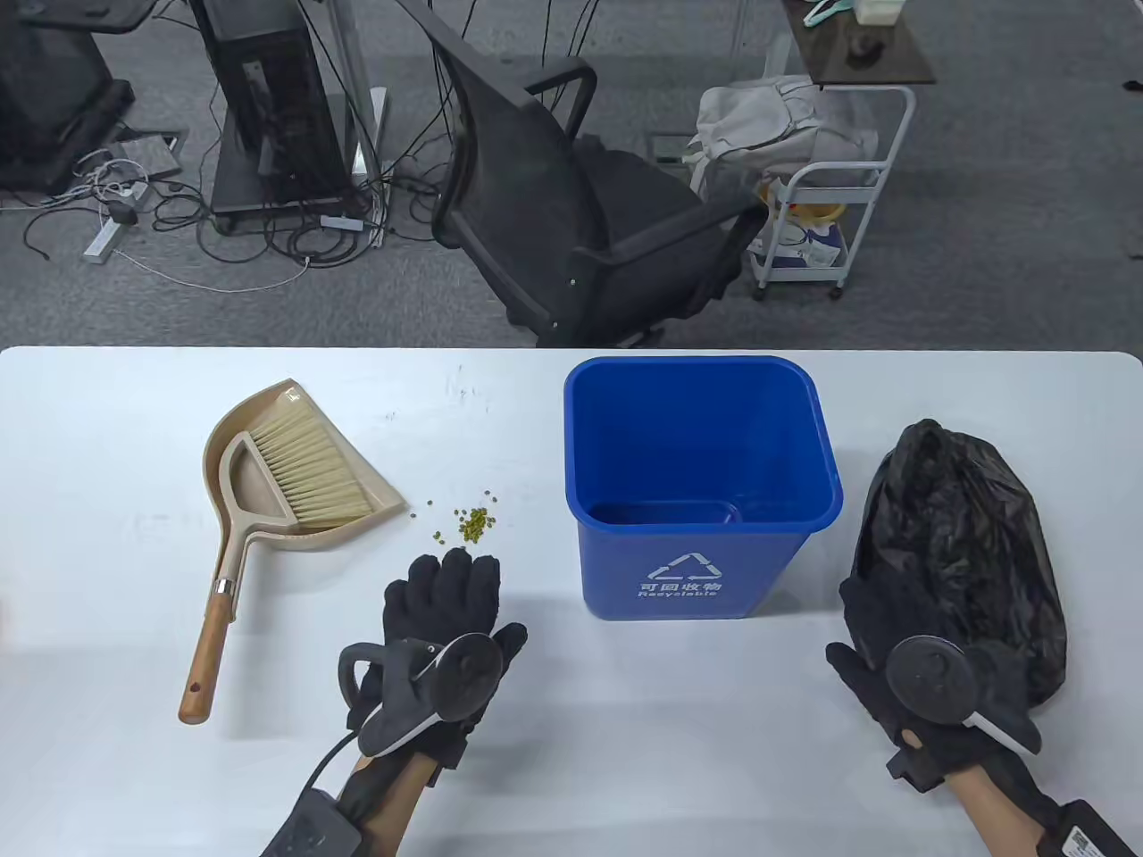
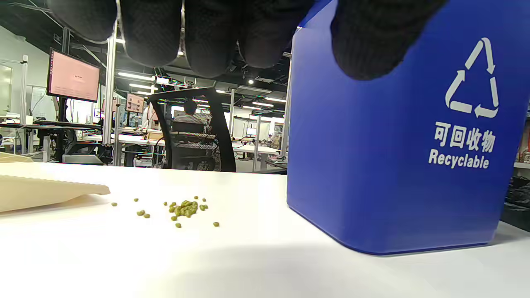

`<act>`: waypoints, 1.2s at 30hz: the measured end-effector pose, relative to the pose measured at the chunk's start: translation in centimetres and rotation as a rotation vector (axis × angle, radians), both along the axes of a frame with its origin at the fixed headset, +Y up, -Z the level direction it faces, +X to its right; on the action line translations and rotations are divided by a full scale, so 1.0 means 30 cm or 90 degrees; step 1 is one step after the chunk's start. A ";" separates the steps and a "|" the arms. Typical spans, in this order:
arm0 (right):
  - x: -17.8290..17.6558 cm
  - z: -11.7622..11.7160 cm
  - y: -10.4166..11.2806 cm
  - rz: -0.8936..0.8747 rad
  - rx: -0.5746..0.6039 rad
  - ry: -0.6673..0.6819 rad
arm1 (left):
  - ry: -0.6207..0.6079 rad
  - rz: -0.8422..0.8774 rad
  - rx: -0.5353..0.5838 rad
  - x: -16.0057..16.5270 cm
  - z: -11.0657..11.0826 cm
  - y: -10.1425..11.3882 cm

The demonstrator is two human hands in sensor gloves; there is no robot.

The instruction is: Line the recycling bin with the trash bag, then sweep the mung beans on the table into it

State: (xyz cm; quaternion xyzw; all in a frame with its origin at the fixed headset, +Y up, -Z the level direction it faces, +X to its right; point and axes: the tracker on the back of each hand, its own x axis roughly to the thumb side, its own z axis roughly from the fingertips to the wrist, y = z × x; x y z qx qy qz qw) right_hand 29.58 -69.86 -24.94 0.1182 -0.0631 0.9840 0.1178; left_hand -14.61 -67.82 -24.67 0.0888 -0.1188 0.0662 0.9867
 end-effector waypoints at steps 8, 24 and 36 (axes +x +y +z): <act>0.014 0.002 0.013 -0.012 0.006 -0.008 | 0.028 -0.005 0.000 -0.009 -0.015 -0.007; 0.113 -0.016 0.057 0.005 0.019 -0.115 | 0.063 0.002 -0.007 -0.055 -0.039 -0.014; 0.415 -0.105 -0.032 -0.031 -0.212 -0.282 | 0.064 0.003 -0.015 -0.058 -0.038 -0.022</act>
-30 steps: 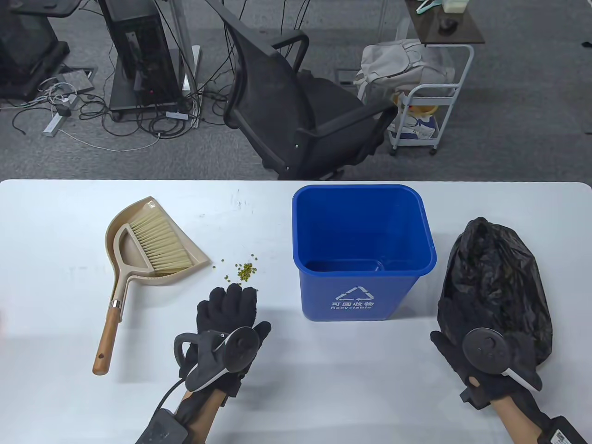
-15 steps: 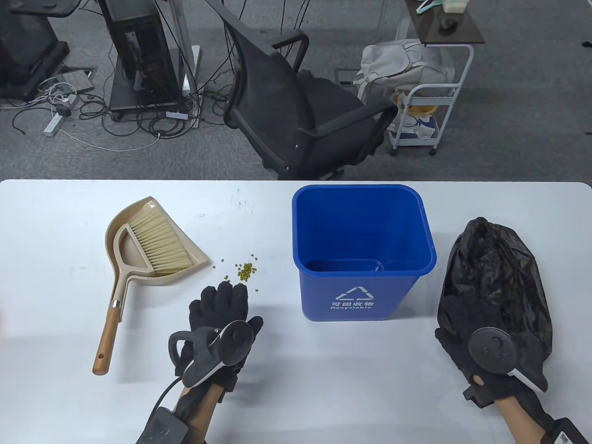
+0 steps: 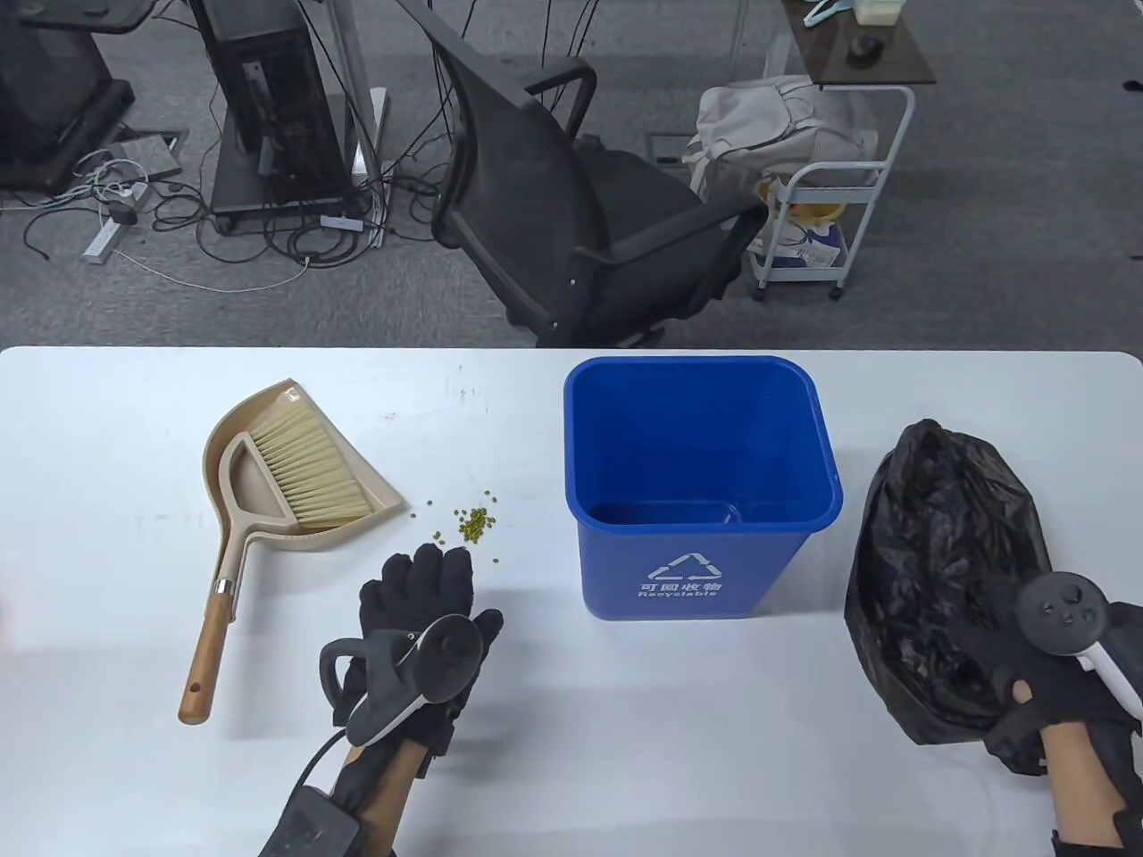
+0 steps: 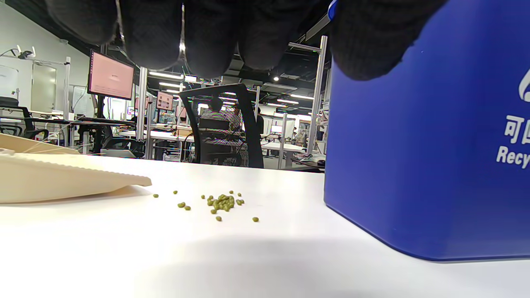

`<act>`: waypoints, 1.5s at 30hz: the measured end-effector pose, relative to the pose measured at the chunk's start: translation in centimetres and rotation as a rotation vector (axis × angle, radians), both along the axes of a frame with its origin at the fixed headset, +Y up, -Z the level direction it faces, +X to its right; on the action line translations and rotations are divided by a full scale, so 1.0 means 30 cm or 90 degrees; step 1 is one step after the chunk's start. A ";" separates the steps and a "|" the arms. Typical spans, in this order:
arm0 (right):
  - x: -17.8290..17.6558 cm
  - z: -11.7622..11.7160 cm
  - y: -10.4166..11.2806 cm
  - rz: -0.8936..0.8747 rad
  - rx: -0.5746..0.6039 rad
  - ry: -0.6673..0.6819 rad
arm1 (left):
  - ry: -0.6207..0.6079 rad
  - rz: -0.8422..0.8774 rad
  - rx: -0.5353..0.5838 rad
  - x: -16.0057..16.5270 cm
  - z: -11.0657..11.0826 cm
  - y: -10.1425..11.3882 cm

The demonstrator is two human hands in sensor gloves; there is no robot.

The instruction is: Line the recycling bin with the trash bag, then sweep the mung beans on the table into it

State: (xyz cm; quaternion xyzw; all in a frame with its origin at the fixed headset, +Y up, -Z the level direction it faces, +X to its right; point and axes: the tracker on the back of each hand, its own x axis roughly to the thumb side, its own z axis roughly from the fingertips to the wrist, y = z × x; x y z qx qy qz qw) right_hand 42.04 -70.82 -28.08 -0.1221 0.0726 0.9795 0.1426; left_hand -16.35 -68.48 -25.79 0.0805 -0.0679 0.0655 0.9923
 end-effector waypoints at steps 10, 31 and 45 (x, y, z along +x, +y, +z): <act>0.041 -0.047 -0.114 0.009 -0.123 -0.018 | 0.010 0.007 -0.013 -0.019 -0.002 -0.001; -0.061 -0.032 -0.094 -0.123 -0.164 0.146 | 0.005 0.018 -0.014 -0.023 -0.003 -0.006; -0.243 -0.015 -0.101 -0.295 -0.143 0.251 | -0.143 0.042 -0.067 0.176 0.064 -0.041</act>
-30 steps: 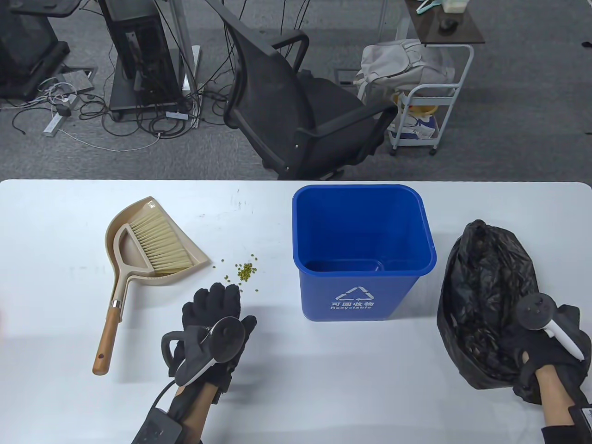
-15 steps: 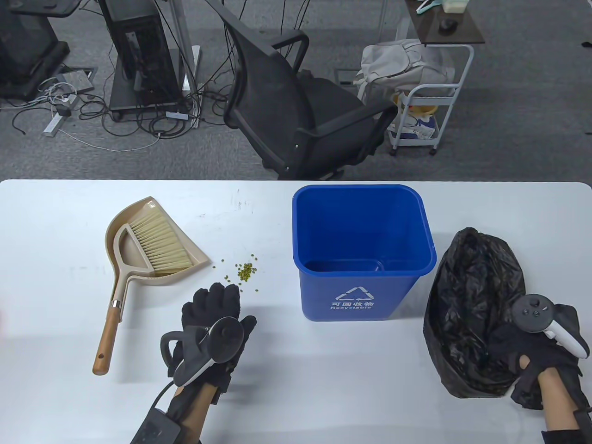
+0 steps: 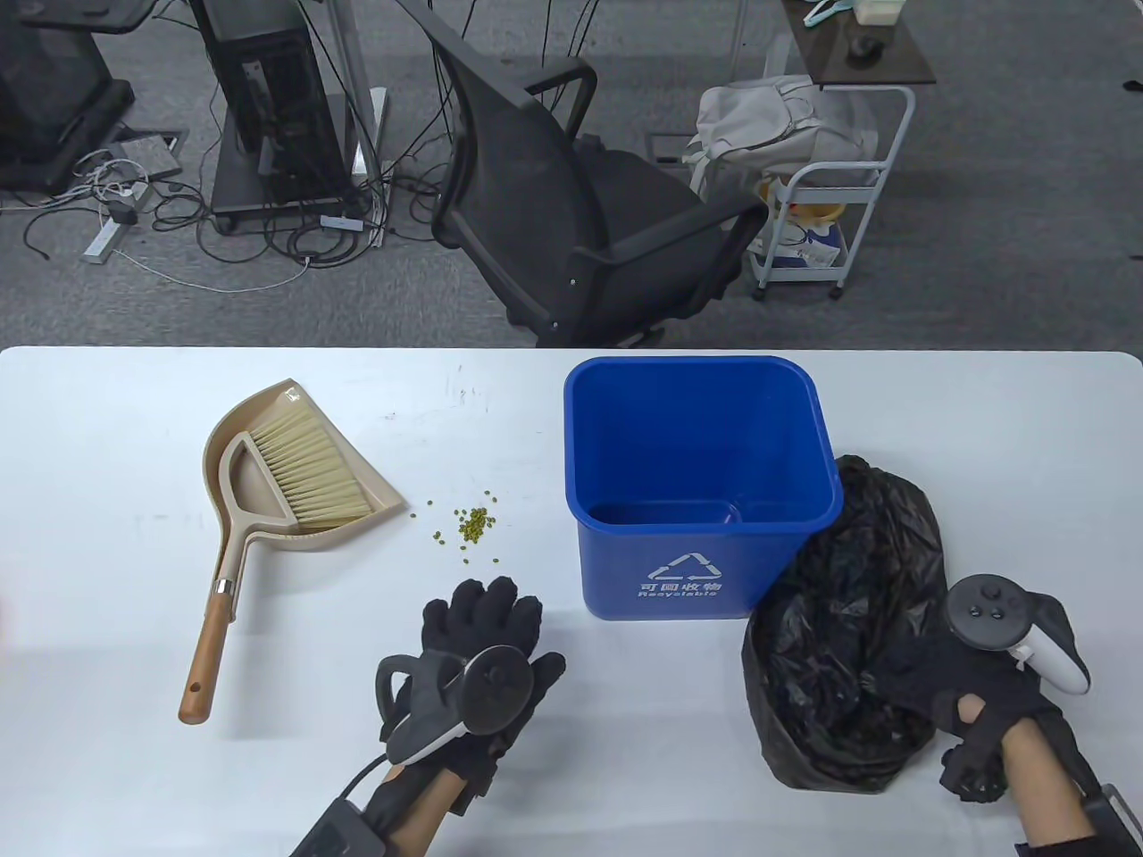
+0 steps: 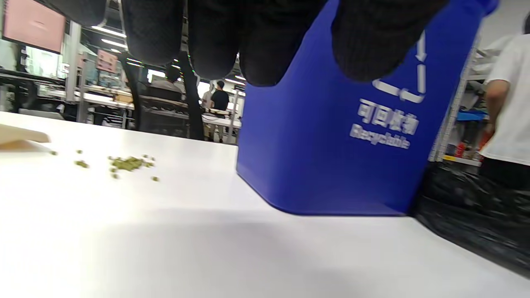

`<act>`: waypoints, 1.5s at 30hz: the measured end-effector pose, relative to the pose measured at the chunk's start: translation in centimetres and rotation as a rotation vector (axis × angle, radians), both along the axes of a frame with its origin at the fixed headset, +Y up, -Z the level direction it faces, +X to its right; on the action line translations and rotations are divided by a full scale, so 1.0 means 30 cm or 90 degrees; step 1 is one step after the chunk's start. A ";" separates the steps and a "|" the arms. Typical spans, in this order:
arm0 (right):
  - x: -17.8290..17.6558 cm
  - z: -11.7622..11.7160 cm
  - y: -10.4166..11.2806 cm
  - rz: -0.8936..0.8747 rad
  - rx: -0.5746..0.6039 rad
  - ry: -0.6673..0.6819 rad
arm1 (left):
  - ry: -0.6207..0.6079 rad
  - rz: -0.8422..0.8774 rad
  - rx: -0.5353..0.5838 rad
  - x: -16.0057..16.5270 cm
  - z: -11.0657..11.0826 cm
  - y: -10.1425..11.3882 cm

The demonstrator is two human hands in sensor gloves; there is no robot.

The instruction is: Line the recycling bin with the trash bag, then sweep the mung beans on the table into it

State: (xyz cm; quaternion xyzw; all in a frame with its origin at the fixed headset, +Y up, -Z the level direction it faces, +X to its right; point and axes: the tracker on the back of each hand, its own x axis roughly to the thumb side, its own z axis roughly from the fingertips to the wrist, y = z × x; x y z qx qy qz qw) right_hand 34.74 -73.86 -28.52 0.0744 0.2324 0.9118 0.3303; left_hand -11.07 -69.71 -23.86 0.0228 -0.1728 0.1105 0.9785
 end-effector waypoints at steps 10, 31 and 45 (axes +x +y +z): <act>-0.206 0.023 -0.018 -0.127 0.030 0.020 | -0.081 0.064 -0.124 0.119 0.007 -0.066; -0.418 0.111 -0.002 -0.095 0.059 0.183 | 0.021 -0.062 -0.199 0.193 -0.043 -0.180; 0.099 0.059 0.199 0.123 0.257 -0.225 | 0.017 -0.041 -0.212 0.193 -0.051 -0.189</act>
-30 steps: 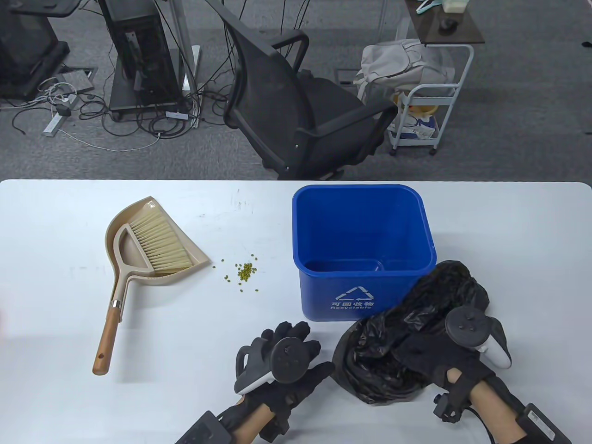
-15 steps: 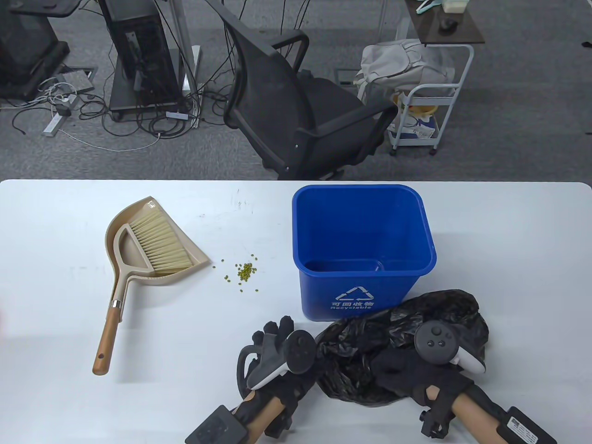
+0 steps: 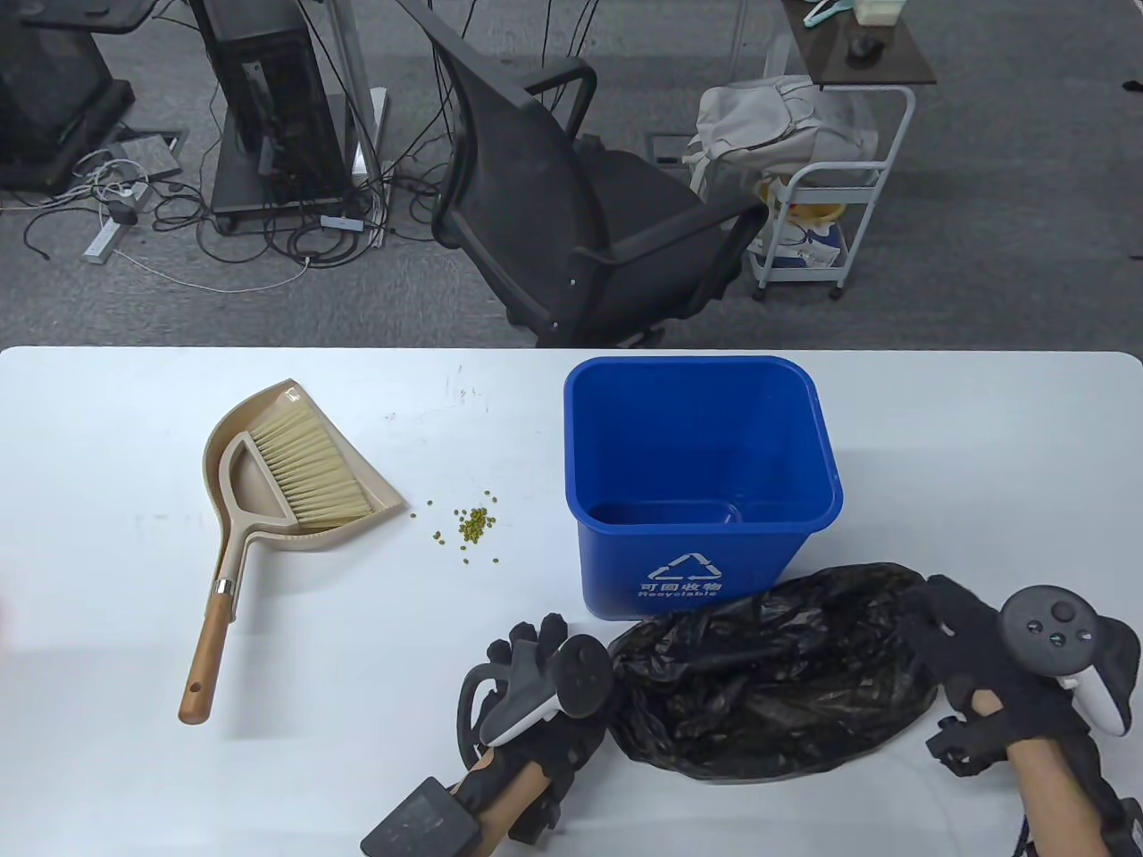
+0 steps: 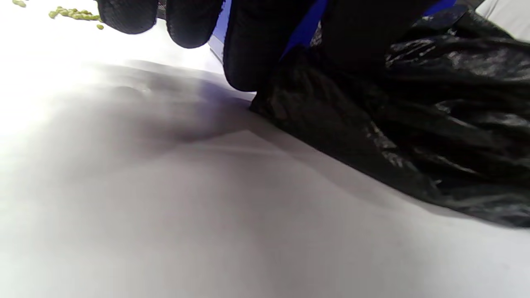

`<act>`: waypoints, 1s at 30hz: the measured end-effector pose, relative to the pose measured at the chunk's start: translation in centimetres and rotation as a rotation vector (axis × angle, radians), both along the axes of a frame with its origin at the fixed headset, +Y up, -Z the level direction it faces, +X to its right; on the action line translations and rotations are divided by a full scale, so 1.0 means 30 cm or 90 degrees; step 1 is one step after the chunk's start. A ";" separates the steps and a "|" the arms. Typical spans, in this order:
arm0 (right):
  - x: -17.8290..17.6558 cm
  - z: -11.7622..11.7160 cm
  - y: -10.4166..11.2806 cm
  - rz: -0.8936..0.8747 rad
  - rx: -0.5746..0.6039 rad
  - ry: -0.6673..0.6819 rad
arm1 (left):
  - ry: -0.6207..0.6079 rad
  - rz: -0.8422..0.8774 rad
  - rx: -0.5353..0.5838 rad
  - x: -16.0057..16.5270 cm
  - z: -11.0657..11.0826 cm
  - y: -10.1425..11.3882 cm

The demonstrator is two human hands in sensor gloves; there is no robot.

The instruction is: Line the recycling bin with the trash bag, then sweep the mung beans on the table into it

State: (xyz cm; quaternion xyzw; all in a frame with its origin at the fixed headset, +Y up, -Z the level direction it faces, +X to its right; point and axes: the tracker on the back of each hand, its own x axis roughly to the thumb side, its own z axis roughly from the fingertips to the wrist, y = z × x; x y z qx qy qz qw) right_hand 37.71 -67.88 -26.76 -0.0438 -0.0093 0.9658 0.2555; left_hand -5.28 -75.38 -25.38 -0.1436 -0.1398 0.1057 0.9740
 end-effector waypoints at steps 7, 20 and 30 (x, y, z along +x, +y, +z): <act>0.104 -0.071 -0.136 0.038 -0.185 -0.091 | 0.003 -0.017 -0.001 -0.002 -0.011 -0.012; 0.053 -0.131 -0.239 0.131 -0.251 -0.107 | 0.011 -0.035 0.005 -0.014 -0.018 -0.013; -0.035 -0.147 -0.262 0.220 -0.289 -0.047 | -0.012 -0.134 0.085 0.040 -0.005 -0.019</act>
